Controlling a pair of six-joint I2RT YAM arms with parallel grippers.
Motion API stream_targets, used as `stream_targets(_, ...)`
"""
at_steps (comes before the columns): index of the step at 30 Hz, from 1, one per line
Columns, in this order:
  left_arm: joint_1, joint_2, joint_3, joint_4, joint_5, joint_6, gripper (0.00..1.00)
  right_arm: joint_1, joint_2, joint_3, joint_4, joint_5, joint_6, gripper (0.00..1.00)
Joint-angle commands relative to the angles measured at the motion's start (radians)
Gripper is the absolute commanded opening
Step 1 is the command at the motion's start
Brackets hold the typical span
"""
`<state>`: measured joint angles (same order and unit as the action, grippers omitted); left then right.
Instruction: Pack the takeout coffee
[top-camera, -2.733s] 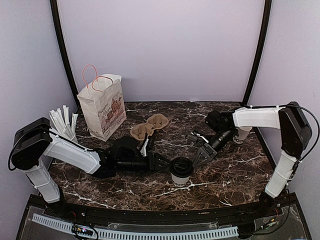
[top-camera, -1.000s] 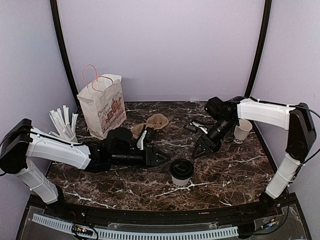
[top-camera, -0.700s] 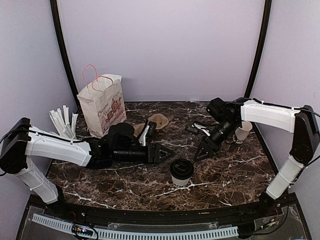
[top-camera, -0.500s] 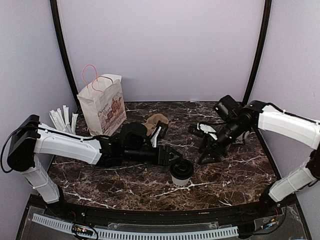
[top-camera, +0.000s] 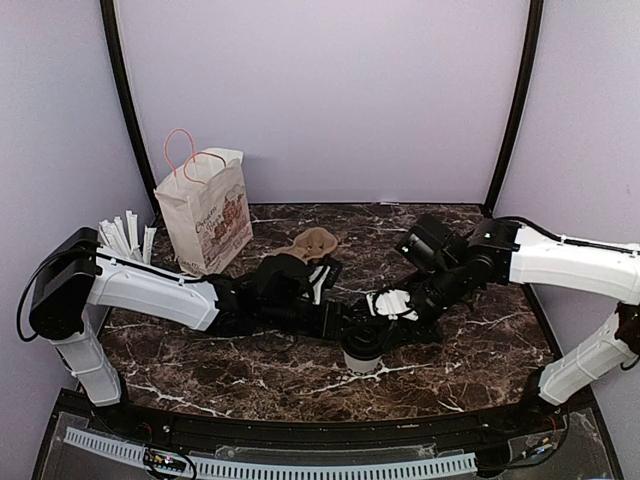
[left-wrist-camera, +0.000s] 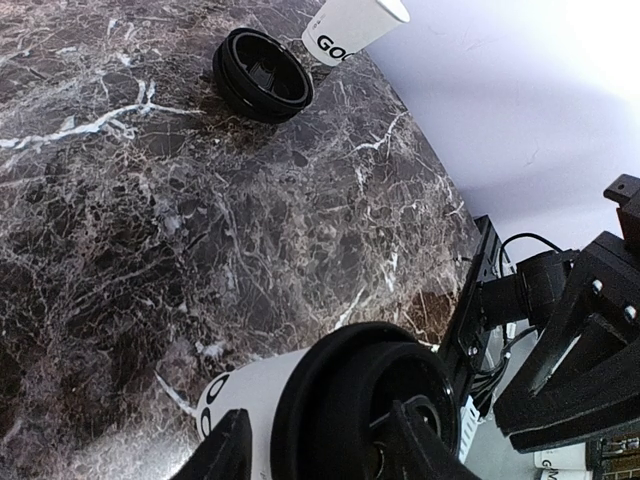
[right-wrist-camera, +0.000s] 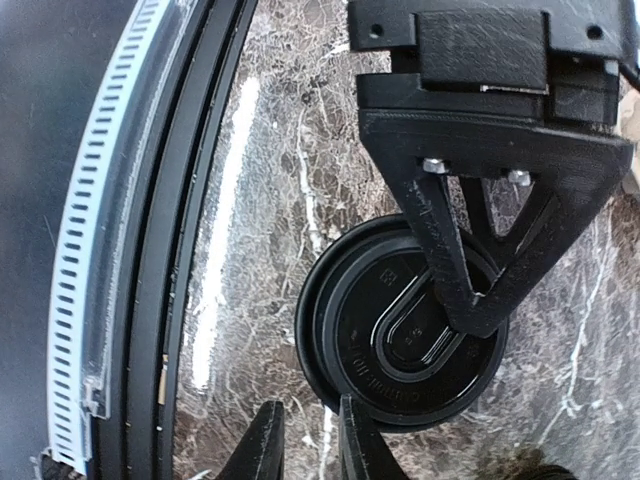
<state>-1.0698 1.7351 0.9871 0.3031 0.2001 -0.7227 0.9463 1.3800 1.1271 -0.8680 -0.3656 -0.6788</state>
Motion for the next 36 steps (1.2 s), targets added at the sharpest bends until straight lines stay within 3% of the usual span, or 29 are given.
stream_targets(1,-0.004,-0.003,-0.046,-0.034,-0.012,-0.016,0.46,0.052,0.001,0.017,0.015,0.105,-0.06,0.21)
stream_targets(7,-0.005,0.007,-0.054,-0.031,-0.004,-0.029,0.44,0.144,0.018,-0.024,0.016,0.206,-0.096,0.19)
stream_targets(12,-0.007,0.014,-0.059,-0.024,-0.001,-0.036,0.43,0.161,0.004,-0.057,0.062,0.266,-0.092,0.12)
stream_targets(18,-0.013,0.03,-0.053,-0.018,0.01,-0.04,0.42,0.17,0.004,-0.096,0.115,0.34,-0.076,0.14)
stream_targets(36,-0.015,0.048,-0.055,0.001,0.023,-0.049,0.41,0.172,-0.005,-0.012,0.085,0.304,-0.057,0.2)
